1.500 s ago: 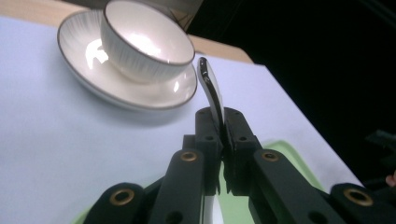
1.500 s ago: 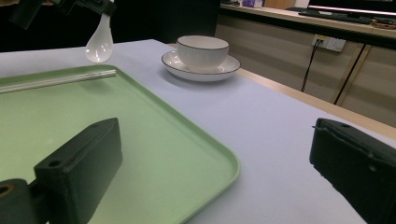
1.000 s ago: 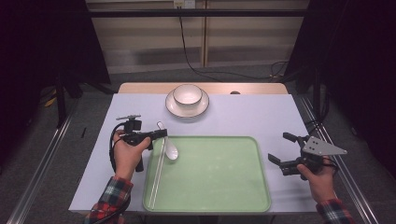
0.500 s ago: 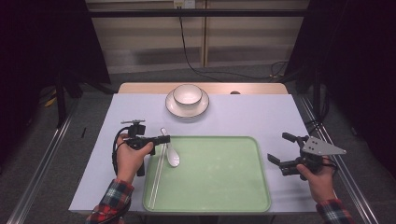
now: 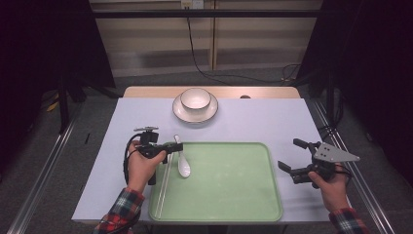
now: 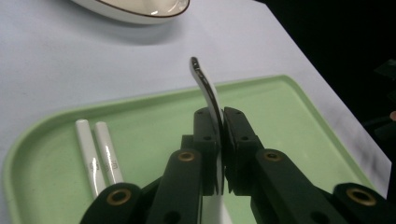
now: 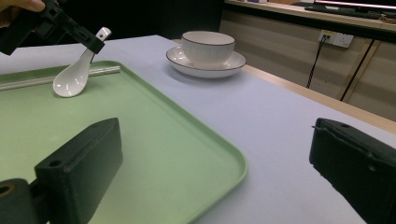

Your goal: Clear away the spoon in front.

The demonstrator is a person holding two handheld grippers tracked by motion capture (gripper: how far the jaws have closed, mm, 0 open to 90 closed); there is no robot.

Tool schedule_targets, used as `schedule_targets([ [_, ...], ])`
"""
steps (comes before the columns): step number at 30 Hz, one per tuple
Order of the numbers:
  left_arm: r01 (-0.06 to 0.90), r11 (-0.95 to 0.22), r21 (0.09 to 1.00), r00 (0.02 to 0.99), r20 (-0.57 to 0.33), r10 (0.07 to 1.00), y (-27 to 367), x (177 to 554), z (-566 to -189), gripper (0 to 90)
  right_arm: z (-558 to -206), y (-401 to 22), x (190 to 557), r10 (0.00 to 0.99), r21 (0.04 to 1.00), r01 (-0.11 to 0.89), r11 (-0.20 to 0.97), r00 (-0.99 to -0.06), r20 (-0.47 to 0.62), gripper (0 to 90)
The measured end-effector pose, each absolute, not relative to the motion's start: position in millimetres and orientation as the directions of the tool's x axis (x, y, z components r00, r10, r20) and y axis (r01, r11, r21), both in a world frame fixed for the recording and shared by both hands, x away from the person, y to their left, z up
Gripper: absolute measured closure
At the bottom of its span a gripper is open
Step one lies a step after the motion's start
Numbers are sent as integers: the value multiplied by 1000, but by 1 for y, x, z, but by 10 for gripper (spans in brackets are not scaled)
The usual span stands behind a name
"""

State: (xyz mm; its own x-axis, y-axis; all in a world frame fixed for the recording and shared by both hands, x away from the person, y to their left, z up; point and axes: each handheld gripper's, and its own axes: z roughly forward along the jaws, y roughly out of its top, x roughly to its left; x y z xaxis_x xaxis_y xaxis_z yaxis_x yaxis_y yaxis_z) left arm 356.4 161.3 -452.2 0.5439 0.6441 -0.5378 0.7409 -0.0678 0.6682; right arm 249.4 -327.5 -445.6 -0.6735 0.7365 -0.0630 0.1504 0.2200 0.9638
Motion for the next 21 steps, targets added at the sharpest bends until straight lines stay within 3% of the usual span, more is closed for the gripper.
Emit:
schedule_targets([
  [21, 728, -182, 661, 590, -468, 658, 152, 342, -463, 767, -446, -328, 249, 723, 961, 152, 230, -688, -64, 18],
])
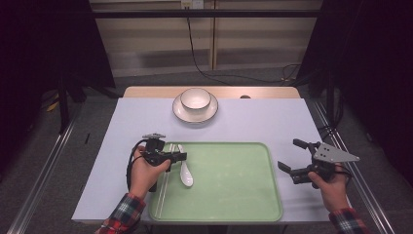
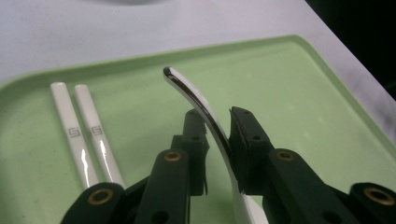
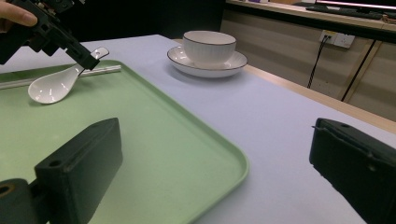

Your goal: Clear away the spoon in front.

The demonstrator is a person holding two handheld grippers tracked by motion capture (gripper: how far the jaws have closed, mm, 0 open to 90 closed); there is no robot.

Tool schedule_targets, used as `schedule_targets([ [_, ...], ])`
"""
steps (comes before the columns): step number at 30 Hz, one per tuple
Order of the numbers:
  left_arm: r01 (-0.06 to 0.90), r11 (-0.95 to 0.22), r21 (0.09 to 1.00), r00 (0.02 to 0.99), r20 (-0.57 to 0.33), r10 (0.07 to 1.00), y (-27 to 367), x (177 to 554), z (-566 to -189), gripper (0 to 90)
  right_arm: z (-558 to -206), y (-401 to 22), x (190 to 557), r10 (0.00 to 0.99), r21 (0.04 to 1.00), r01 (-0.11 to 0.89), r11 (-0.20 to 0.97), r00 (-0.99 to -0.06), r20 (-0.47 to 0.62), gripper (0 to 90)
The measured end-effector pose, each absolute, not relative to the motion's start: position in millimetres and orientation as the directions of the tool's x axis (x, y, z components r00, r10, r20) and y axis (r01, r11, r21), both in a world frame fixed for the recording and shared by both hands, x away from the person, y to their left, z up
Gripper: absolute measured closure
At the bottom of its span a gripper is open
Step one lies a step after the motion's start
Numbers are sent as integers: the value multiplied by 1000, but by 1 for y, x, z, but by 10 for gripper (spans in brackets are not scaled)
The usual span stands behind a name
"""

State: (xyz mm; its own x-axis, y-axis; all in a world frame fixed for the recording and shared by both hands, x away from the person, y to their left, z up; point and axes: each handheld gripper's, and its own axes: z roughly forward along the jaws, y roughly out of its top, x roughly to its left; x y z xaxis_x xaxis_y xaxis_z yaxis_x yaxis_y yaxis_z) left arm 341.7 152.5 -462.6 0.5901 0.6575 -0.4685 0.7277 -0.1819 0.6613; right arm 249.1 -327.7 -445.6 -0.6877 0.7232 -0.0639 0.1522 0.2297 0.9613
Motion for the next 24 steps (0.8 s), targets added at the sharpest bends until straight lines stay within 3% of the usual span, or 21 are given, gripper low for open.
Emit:
schedule_targets([
  [19, 722, -249, 646, 610, -424, 669, 149, 338, -468, 740, -446, -326, 250, 724, 962, 150, 226, -687, -63, 18],
  [24, 727, -258, 637, 600, -404, 691, 149, 338, -472, 699, -446, -326, 250, 724, 962, 150, 226, -687, -63, 18],
])
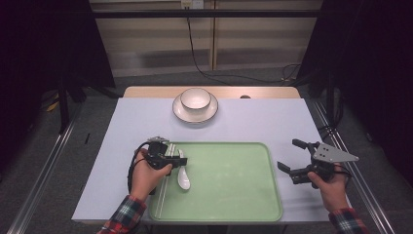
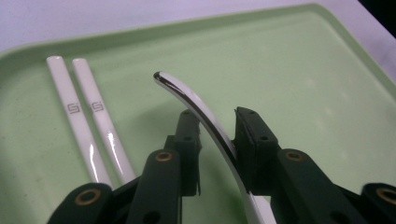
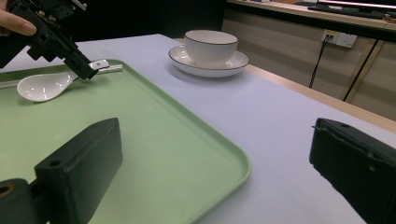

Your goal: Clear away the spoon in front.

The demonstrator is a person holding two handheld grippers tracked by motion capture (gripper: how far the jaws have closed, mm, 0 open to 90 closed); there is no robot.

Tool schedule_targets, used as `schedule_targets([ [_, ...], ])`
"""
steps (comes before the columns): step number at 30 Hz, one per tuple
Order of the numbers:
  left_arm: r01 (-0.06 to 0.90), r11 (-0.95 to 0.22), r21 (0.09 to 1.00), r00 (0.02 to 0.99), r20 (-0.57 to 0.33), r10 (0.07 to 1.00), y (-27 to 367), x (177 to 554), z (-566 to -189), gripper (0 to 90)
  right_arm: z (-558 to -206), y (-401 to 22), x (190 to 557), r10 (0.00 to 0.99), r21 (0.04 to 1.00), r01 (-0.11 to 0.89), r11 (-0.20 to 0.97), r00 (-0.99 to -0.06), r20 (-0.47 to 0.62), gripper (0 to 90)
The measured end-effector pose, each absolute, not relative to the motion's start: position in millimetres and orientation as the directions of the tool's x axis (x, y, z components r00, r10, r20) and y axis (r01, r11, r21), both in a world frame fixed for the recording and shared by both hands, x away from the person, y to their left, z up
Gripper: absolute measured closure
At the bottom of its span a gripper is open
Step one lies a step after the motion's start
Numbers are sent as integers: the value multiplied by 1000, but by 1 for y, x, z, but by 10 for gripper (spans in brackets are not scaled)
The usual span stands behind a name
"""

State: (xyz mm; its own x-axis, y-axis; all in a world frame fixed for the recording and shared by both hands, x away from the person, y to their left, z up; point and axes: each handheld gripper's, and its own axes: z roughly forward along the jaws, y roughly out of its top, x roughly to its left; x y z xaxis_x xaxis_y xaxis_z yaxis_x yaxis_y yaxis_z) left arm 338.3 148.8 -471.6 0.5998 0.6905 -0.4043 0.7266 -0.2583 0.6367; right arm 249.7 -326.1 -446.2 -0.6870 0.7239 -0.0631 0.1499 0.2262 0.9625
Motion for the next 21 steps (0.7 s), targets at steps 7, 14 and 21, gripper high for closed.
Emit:
schedule_targets([
  [7, 731, -261, 631, 593, -397, 701, 147, 340, -473, 673, -446, -326, 250, 723, 963, 149, 227, -688, -64, 18],
  [14, 732, -257, 631, 584, -386, 714, 148, 341, -474, 654, -446, -326, 250, 721, 962, 148, 228, -689, -64, 18],
  [21, 729, -259, 633, 582, -374, 722, 150, 342, -474, 642, -446, -326, 250, 722, 963, 148, 226, -689, -64, 18],
])
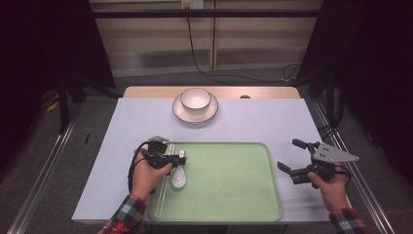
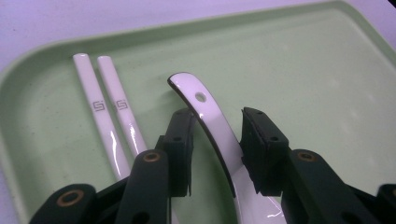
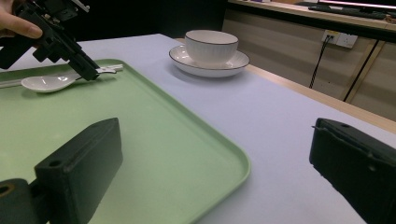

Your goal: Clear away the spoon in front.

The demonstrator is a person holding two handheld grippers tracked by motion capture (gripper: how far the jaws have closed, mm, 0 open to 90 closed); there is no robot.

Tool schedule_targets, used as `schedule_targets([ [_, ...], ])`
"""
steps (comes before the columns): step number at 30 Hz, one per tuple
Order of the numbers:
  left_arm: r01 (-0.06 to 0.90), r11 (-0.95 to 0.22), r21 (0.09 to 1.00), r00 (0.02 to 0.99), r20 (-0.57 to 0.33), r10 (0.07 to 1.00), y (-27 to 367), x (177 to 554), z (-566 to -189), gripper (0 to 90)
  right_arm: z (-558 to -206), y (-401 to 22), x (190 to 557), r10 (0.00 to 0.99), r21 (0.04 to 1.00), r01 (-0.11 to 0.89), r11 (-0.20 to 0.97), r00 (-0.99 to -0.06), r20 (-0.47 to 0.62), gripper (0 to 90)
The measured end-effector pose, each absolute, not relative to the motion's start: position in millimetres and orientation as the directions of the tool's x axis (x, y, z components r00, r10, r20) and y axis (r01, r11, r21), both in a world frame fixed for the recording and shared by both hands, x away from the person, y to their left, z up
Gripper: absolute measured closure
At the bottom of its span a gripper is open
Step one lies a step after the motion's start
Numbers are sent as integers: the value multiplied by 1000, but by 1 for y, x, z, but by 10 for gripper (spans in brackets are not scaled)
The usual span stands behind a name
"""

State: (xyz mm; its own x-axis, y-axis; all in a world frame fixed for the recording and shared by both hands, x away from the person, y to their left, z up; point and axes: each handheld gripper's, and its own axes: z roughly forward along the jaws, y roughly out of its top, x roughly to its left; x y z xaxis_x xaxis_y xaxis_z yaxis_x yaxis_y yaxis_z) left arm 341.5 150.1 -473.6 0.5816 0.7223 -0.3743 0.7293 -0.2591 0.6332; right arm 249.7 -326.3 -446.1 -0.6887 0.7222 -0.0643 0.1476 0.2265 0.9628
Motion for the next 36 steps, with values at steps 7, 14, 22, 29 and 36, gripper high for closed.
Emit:
schedule_targets([
  [7, 726, -249, 641, 577, -370, 729, 150, 343, -472, 615, -446, -326, 250, 723, 963, 146, 228, -688, -67, 18],
  [14, 713, -232, 661, 576, -365, 731, 148, 345, -470, 573, -446, -327, 250, 722, 963, 143, 230, -688, -70, 18],
  [22, 676, -205, 708, 582, -342, 738, 149, 350, -461, 443, -445, -328, 249, 718, 962, 147, 228, -693, -65, 18],
  [29, 651, -180, 737, 569, -318, 758, 151, 357, -456, 299, -445, -327, 249, 728, 964, 145, 225, -683, -67, 18],
  [36, 632, -142, 762, 551, -312, 774, 151, 369, -450, 196, -445, -327, 248, 722, 962, 149, 231, -688, -67, 18],
])
